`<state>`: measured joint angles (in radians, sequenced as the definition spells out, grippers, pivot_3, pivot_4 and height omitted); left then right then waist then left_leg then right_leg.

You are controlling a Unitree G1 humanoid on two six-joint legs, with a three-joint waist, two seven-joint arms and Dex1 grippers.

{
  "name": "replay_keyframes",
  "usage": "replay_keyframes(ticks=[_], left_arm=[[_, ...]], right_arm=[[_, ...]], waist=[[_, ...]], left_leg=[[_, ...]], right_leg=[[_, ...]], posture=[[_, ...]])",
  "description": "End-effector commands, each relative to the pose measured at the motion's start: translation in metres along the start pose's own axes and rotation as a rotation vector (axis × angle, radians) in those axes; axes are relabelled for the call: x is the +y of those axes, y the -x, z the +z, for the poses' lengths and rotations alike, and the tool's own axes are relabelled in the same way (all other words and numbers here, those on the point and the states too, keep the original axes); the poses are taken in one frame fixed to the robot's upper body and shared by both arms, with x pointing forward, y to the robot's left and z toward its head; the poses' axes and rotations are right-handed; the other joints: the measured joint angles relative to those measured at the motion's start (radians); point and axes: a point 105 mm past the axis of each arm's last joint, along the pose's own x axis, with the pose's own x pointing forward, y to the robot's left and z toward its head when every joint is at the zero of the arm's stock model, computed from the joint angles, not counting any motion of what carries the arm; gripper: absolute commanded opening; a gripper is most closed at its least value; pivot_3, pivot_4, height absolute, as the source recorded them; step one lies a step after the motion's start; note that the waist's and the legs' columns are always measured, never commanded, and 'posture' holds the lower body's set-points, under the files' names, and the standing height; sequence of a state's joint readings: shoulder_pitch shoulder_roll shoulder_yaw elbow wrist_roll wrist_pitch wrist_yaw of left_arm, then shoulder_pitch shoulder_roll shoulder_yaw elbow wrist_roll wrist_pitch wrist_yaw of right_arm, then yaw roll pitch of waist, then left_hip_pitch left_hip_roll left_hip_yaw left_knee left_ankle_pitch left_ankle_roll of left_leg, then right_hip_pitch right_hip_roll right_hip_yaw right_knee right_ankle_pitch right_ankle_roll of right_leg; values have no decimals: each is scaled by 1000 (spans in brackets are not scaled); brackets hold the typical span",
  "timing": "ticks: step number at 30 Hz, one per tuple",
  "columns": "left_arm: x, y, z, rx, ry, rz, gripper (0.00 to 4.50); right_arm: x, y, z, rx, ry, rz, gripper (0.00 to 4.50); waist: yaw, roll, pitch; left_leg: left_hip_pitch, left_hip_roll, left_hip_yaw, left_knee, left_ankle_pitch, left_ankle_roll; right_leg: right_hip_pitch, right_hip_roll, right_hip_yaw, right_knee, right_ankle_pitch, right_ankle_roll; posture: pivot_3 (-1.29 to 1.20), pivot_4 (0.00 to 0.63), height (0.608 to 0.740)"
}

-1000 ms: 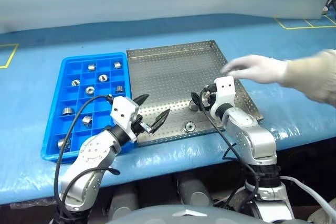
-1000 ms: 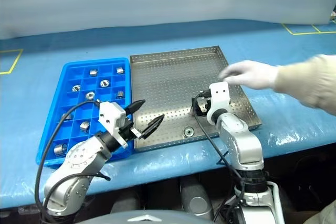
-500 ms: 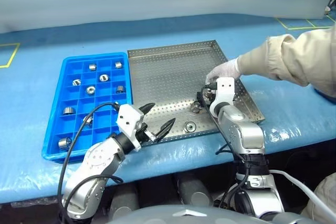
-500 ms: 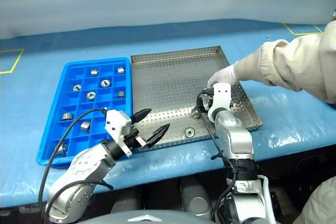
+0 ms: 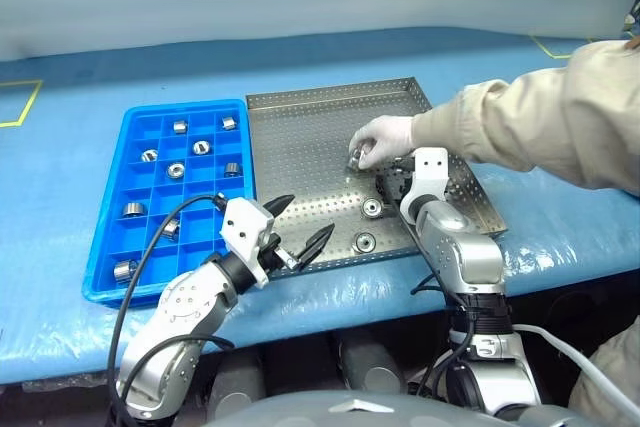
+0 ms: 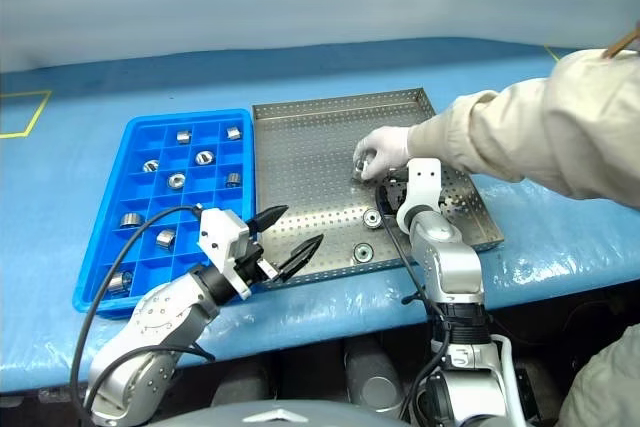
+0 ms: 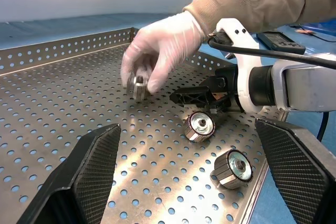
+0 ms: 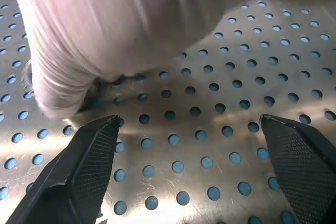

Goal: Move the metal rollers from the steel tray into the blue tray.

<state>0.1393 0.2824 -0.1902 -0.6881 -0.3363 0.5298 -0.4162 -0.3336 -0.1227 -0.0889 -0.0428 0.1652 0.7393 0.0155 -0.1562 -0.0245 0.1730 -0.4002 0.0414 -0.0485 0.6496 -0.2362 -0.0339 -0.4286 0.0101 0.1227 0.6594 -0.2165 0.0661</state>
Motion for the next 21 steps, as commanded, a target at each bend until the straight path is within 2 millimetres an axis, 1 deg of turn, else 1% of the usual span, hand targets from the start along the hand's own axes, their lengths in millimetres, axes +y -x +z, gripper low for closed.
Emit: replay_keyframes(ticks=[1,7,9,11,16,18,21], left_arm=[[-9,1,17,-70,-22,-40,4461],[-8,1,16,-68,-22,-34,4461],[-8,1,16,-67,-22,-33,4461],[-8,1,16,-67,-21,-32,4461],[-8,2,15,-66,-21,-30,4461],[-8,2,15,-67,-23,-28,4461],[-8,2,15,-68,-26,-24,4461]], right_arm=[[1,5,14,-61,1,7,4500],[6,6,18,-73,5,19,4500],[10,7,26,-104,-5,27,4500],[18,8,38,-150,-13,45,4500],[40,5,57,-211,-24,91,4500],[47,2,60,-215,-28,103,4500],[58,-5,58,-200,-25,107,4500]], waist=[[0,0,0],[0,0,0],[0,0,0],[0,0,0],[0,1,0],[3,1,0],[10,1,0]], left_leg=[[0,0,0,0,0,0],[0,0,0,0,0,0],[0,0,0,0,0,0],[0,0,0,0,0,0],[0,0,0,0,0,0],[0,0,0,0,0,0],[0,0,0,-1,0,0]], right_leg=[[0,0,0,0,0,0],[0,0,0,0,0,0],[0,0,0,0,0,0],[0,0,0,0,0,0],[0,0,0,0,0,0],[0,0,0,0,0,0],[0,0,0,0,0,0]], posture=[[-76,150,740],[-73,150,740],[-69,150,740],[-67,150,740],[-51,150,740],[-47,150,740],[-35,150,740]])
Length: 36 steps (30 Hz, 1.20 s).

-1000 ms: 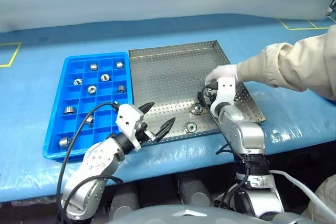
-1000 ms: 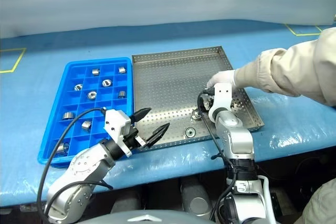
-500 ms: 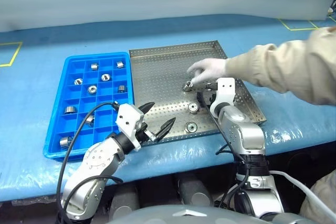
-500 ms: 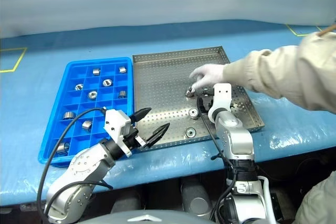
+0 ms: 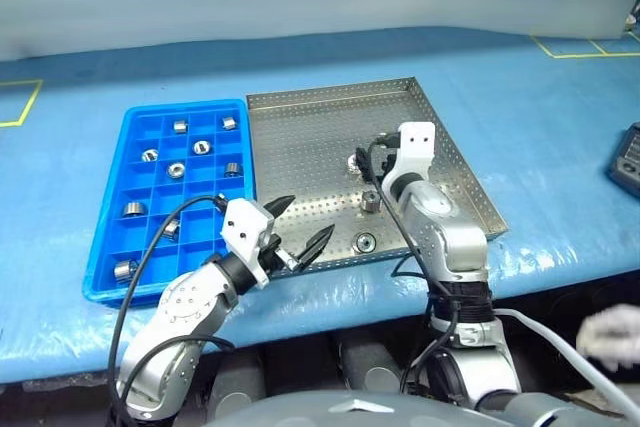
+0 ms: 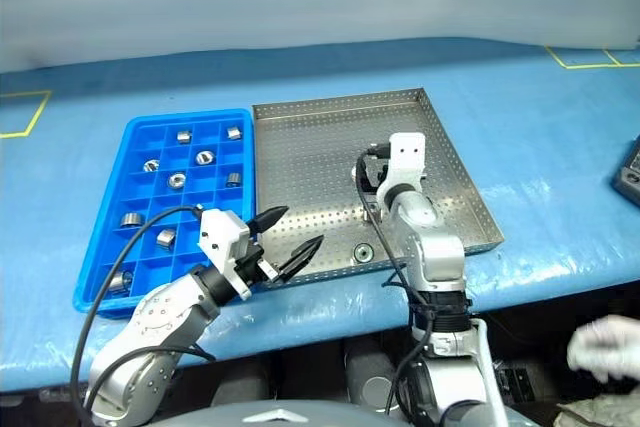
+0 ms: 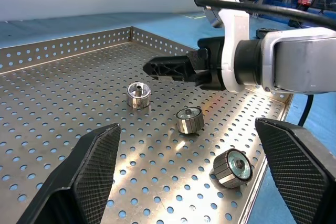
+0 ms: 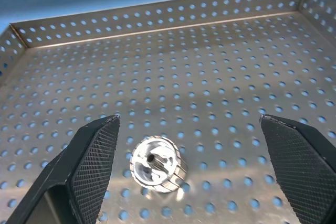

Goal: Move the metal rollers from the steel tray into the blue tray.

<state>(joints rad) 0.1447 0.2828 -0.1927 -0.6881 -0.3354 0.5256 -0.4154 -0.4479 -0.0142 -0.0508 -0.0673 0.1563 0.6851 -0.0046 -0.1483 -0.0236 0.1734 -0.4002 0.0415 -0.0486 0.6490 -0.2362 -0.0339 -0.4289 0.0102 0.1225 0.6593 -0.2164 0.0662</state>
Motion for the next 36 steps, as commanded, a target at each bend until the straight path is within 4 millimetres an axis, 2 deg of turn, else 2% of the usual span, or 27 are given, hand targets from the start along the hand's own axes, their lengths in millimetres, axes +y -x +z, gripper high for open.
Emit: replay_keyframes(ticks=[1,5,15,18,24,25,28,32,36], left_arm=[[-7,2,16,-69,-28,-23,4461],[-7,3,17,-71,-30,-20,4461],[-7,5,17,-76,-33,-14,4461],[-7,5,17,-77,-32,-14,4500],[-6,4,17,-77,-29,-8,4500],[-6,5,16,-77,-29,-6,4500],[-5,5,17,-81,-28,11,4500],[1,7,18,-97,-31,73,4500],[12,13,21,-121,-33,181,4500]], right_arm=[[10,-8,4,-21,14,1,4500],[15,-16,-3,-1,26,-9,4500],[10,-25,-22,61,24,-89,4500],[11,-26,-23,52,22,-85,3880],[13,-27,-25,68,31,-80,1903],[14,-27,-25,67,32,-77,1717],[20,-27,-22,62,37,-48,1717],[37,-28,-6,20,63,28,1717],[68,-26,18,-43,82,162,1717]], waist=[[6,0,0],[17,0,0],[25,0,0],[24,1,0],[25,1,0],[25,1,0],[25,1,0],[29,2,1],[38,2,1]], left_leg=[[0,0,0,0,0,0],[0,0,0,0,0,0],[0,0,0,0,0,0],[0,0,0,0,0,0],[0,0,0,-1,0,0],[0,0,0,-1,0,0],[0,0,0,0,0,0],[0,0,0,-1,0,0],[0,0,0,-1,0,0]], right_leg=[[0,0,0,0,0,0],[0,0,0,0,0,0],[0,0,0,0,0,0],[0,0,0,0,0,0],[0,0,0,0,0,0],[0,0,0,0,0,0],[0,0,0,0,0,-1],[0,0,0,0,0,0],[-1,0,-1,0,0,0]], posture=[[-34,150,740],[-26,150,740],[-23,150,740],[-23,150,740],[-15,150,740],[-12,150,740],[6,150,740],[44,150,740],[93,150,740]])
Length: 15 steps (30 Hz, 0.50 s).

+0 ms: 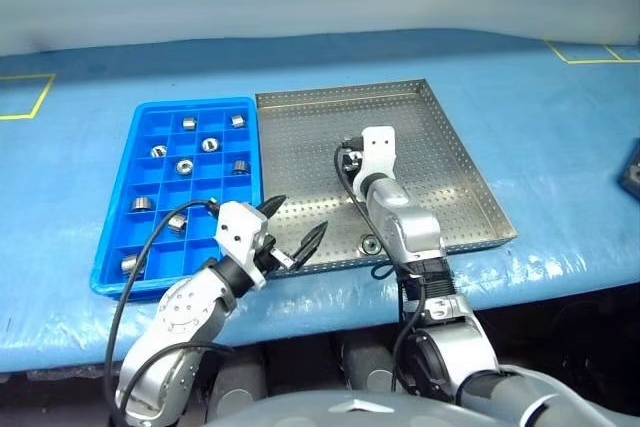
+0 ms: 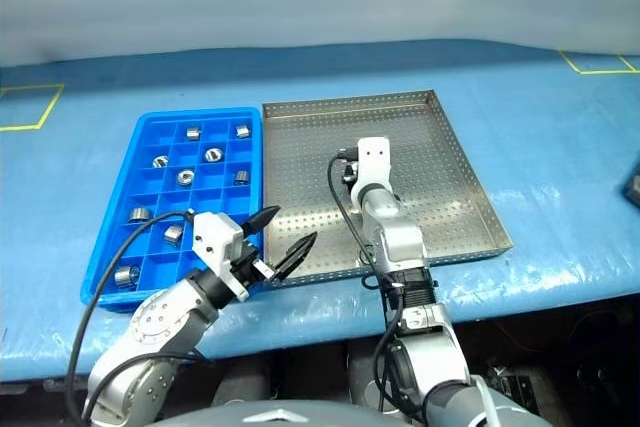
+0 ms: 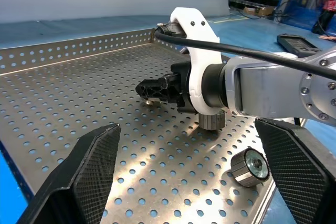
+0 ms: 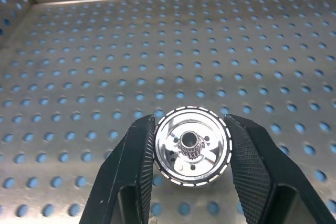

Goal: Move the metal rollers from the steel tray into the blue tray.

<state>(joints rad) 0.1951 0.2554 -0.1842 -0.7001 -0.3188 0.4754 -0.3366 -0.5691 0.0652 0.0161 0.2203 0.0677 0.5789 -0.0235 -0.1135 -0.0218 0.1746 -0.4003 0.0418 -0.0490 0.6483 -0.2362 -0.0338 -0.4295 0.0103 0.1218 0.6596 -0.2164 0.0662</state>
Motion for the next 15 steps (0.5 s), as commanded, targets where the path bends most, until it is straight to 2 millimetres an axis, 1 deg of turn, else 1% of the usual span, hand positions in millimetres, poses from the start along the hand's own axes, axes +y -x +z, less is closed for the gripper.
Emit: replay_keyframes(ticks=[1,3,6,8,11,13,15], left_arm=[[9,7,22,-96,-42,106,4500],[17,12,24,-106,-56,163,4500],[23,18,25,-110,-68,216,4500],[28,25,27,-115,-76,269,4500],[34,35,29,-118,-83,340,4500],[38,44,30,-119,-91,396,4500],[39,51,31,-120,-95,433,4500]], right_arm=[[37,6,47,-138,32,153,1717],[57,9,57,-164,57,232,1717],[77,13,65,-182,78,314,1717],[97,17,70,-195,91,392,1717],[120,22,71,-194,104,483,1717],[138,26,68,-188,116,551,1717],[151,29,65,-179,123,601,1717]], waist=[[7,0,0],[16,0,0],[43,0,0],[60,0,0],[91,0,0],[107,0,0],[123,0,0]], left_leg=[[0,0,0,0,0,0],[0,0,0,-1,0,0],[0,1,-1,-2,0,0],[0,1,-2,-2,0,0],[-1,1,-2,-3,0,0],[-1,1,-2,-3,0,0],[-1,1,-2,-3,0,0]], right_leg=[[0,0,0,0,0,0],[0,0,0,0,1,1],[-1,1,-2,0,0,1],[-1,1,-3,0,0,0],[-1,0,-3,-1,0,0],[-1,0,-4,-1,-3,-5],[-1,0,-4,-1,-3,-5]], posture=[[101,150,740],[125,150,740],[184,150,740],[212,150,740],[266,150,740],[293,150,740],[336,150,740]])
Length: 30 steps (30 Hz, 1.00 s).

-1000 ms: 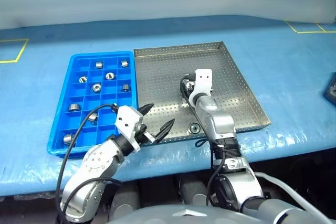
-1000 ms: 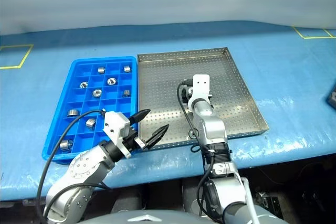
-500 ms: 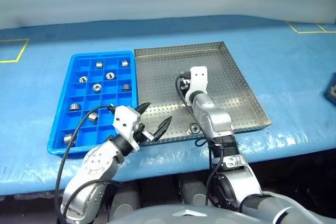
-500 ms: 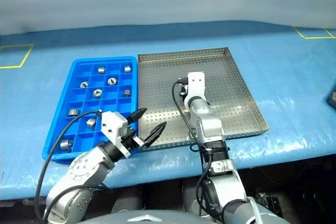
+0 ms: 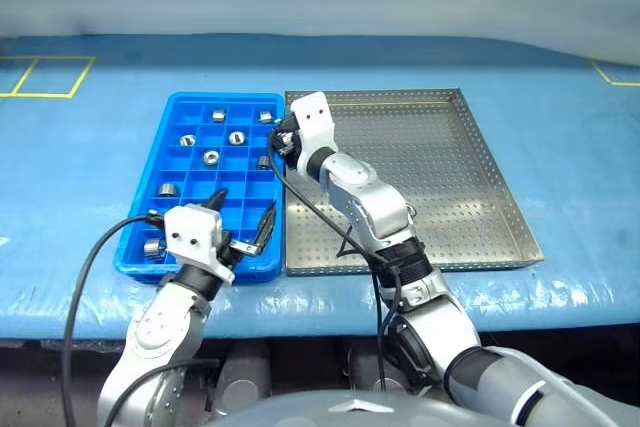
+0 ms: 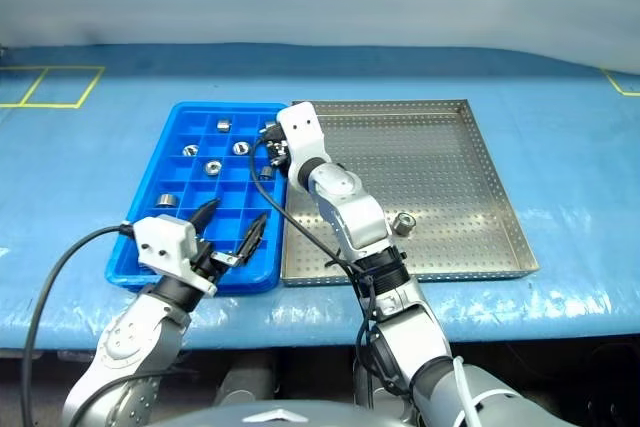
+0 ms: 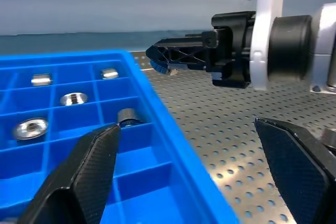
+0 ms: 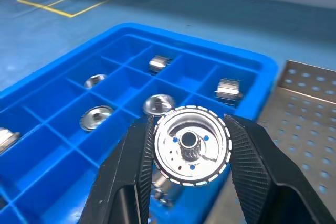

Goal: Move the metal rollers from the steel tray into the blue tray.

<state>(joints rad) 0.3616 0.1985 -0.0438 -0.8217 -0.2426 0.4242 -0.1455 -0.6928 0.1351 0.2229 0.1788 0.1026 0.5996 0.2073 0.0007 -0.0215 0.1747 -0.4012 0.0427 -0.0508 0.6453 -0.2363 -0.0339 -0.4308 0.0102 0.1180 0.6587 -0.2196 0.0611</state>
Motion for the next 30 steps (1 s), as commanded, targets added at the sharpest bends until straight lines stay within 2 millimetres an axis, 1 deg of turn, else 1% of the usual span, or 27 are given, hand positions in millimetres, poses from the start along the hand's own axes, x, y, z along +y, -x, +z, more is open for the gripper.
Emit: replay_keyframes(ticks=[1,4,6,10,15,16,17,19,22,23,24,27,30], left_arm=[[3,10,20,-75,-29,55,4500],[4,16,20,-71,-30,81,4500],[4,17,20,-70,-29,87,4500],[2,21,18,-64,-25,100,4500],[0,23,18,-59,-20,99,4500],[-1,22,17,-59,-18,97,4500],[-2,22,17,-58,-17,94,4500],[-3,21,17,-57,-13,83,4500],[-6,18,16,-58,-6,54,4500],[-6,18,16,-57,-4,48,4500],[-8,16,15,-56,-1,35,4500],[-15,6,13,-56,12,-38,4500],[-20,-2,12,-55,21,-91,4500]], right_arm=[[40,-9,23,-70,4,139,1717],[51,-12,16,-44,2,187,1717],[55,-12,12,-30,1,204,1717],[66,-14,-5,24,4,257,1717],[66,-18,-18,65,-12,269,1717],[65,-19,-19,68,-20,266,2456],[64,-20,-20,70,-22,260,2635],[60,-20,-19,65,-26,246,3334],[54,-18,-12,36,-26,235,4332],[52,-18,-10,29,-26,231,4482],[49,-16,-4,11,-33,222,4482],[30,-2,21,-67,-25,192,4482],[13,11,31,-92,-11,144,4482]], waist=[[17,0,0],[38,0,0],[48,0,0],[66,0,0],[87,1,0],[89,1,0],[91,1,0],[93,1,0],[95,1,1],[94,1,1],[93,1,1],[88,3,2],[73,3,1]], left_leg=[[0,0,0,0,0,0],[0,0,0,1,0,0],[0,0,0,1,0,0],[0,0,0,0,0,0],[-1,1,0,-1,0,0],[-1,1,0,-1,0,0],[-1,1,0,-1,0,0],[-1,1,0,-1,0,0],[-1,1,0,0,0,0],[-1,1,0,0,0,0],[-1,1,0,0,0,0],[-3,1,0,0,0,0],[-10,1,0,1,0,-1]], right_leg=[[0,0,0,0,0,0],[0,0,0,0,0,0],[0,0,0,0,0,-1],[-1,0,-1,-1,-1,-1],[-2,0,-2,-1,-1,-2],[-2,0,-2,-1,-1,-2],[-2,0,-2,-1,-1,-2],[-2,0,-2,-1,-1,-2],[-2,0,-2,-1,-1,-2],[-2,0,-2,-1,-1,-2],[-2,0,-2,-1,-1,-2],[-3,0,-2,-1,-1,-2],[-10,0,-2,0,0,-1]], posture=[[349,150,740],[378,150,740],[399,150,740],[419,150,740],[423,150,740],[420,150,740],[417,150,740],[407,150,740],[375,150,740],[356,150,740],[345,150,740],[238,150,740],[173,150,740]])
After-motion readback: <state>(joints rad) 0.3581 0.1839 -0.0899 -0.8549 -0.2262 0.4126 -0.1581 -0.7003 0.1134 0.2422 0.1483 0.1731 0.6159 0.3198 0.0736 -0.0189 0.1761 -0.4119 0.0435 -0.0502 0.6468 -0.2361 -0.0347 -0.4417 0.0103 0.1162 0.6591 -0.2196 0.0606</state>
